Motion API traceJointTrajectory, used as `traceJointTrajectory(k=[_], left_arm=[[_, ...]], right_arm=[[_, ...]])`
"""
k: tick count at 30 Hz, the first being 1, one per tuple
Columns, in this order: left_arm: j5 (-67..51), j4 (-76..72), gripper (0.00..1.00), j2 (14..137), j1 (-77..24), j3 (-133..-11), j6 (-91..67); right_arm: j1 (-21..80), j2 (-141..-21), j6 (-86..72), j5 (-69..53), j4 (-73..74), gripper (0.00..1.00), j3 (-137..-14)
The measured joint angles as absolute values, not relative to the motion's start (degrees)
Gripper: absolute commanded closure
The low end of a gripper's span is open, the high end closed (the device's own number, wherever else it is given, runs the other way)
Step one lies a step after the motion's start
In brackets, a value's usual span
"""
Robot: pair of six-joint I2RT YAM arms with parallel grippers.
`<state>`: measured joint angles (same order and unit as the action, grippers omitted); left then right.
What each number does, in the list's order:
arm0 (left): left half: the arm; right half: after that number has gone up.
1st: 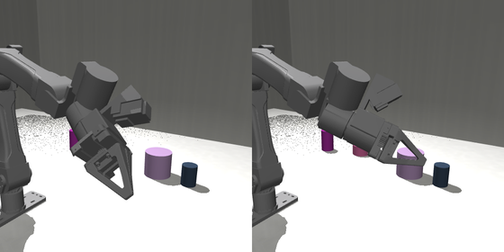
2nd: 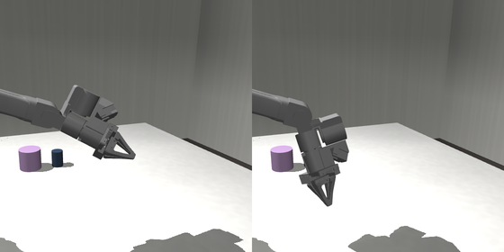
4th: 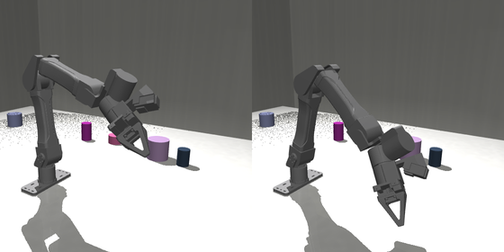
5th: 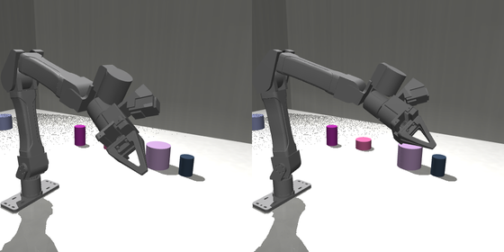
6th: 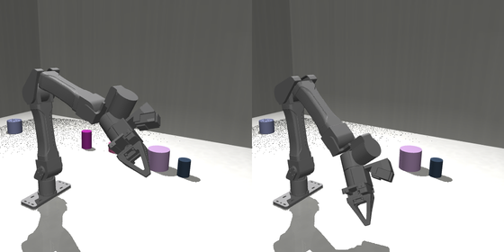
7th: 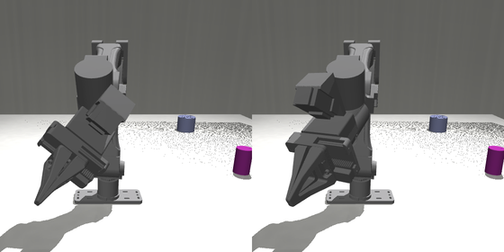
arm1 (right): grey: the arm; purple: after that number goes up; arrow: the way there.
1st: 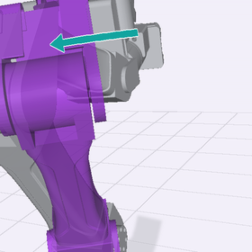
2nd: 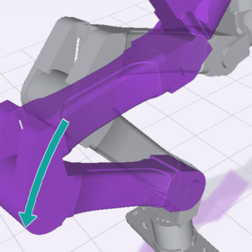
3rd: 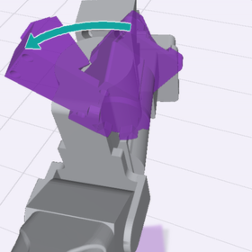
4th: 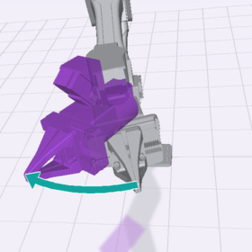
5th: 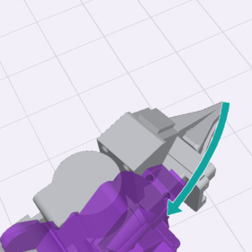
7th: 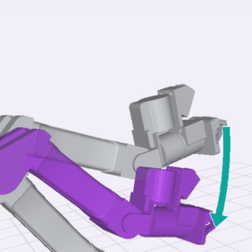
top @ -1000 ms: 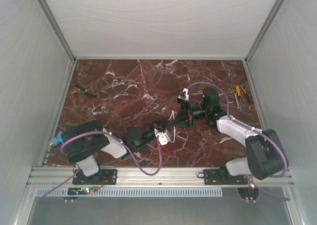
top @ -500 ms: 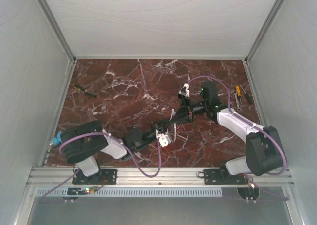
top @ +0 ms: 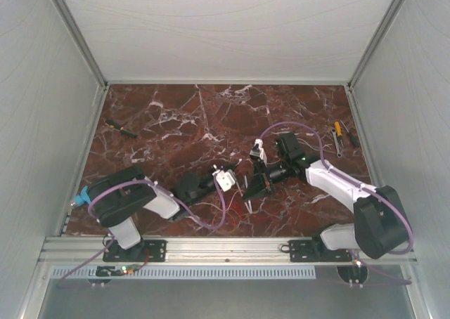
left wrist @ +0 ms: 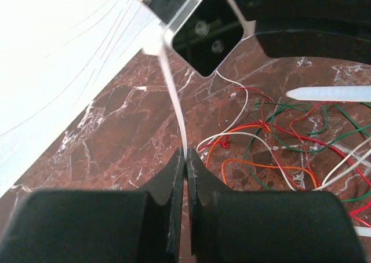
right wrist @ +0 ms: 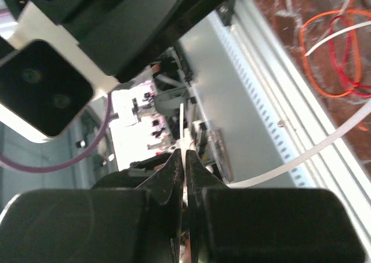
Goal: Zip-tie the wires
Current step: Tie the cable at the center of the board.
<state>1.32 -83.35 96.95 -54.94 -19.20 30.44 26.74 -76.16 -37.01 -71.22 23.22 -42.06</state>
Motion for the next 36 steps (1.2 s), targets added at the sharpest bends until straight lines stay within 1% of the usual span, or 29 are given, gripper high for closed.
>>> traceJointTrajectory(k=[5,8,13,17,19,22,27,36], left_arm=[[-2.50,-82.35,1.00,96.92,-53.17,-19.68,26.15],[-6.07,-81.89,1.00,96.82,-52.47,-19.68,23.29],[-11.68,-80.05,1.00,95.22,-51.64,-19.75,18.50],[-16.16,-79.48,1.00,93.49,-50.41,-19.97,13.52],[-18.57,-79.18,1.00,92.29,-49.69,-20.23,10.90],[-22.02,-79.00,1.00,90.21,-48.82,-20.67,7.27],[-26.98,-78.83,1.00,88.18,-48.66,-21.23,2.76],[-29.58,-78.61,1.00,90.43,-48.01,-22.13,-2.00]], right_arm=[[26.72,-73.73,-33.63,-63.92,24.03,1.00,-42.15],[26.72,-69.91,-32.38,-58.96,21.10,1.00,-42.15],[26.72,-58.24,-29.45,-48.95,9.08,1.00,-38.98],[26.72,-49.32,-25.63,-40.60,0.32,1.00,-32.36],[26.72,-46.81,-23.53,-38.00,-2.39,1.00,-29.39],[26.72,-46.22,-20.82,-35.66,-5.17,1.00,-27.27],[26.72,-46.92,-18.55,-35.18,-10.28,1.00,-26.76],[27.14,-49.82,-17.21,-37.06,-17.63,1.00,-25.32]])
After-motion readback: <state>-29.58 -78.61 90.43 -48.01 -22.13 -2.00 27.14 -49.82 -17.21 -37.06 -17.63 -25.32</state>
